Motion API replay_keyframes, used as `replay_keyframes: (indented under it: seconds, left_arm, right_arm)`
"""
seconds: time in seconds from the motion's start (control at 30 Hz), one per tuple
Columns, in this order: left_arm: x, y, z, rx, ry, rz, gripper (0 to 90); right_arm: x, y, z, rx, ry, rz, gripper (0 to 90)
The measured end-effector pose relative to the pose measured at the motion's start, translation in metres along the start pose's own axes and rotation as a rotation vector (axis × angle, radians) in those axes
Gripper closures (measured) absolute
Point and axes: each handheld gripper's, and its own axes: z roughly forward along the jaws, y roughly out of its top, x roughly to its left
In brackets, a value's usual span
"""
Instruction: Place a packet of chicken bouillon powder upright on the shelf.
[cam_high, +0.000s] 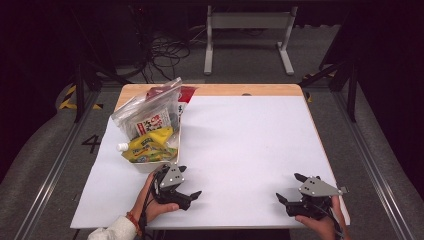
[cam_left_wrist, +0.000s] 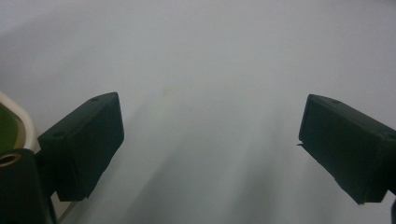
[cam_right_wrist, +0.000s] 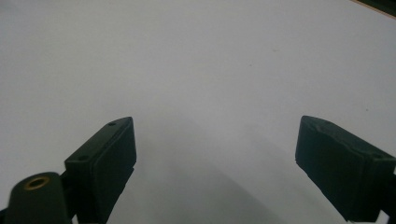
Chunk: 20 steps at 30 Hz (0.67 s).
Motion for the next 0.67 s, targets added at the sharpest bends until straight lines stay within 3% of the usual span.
replay_keyframes:
  seconds: [0.37, 0.67]
  left_arm:
    - [0.0042, -0.0008, -0.0039, -0.013, 0.017, -0.007, 7.7]
    - [0.0046, -0.0006, -0.0035, -0.004, 0.027, 0.019, 8.3]
  right_arm:
    - [0.0006, 0.0008, 0.0000, -0.001, 0.001, -0.006, 13.5]
    - [-0.0043, 0.0008, -0.0052, -0.024, -0.024, 0.015, 13.4]
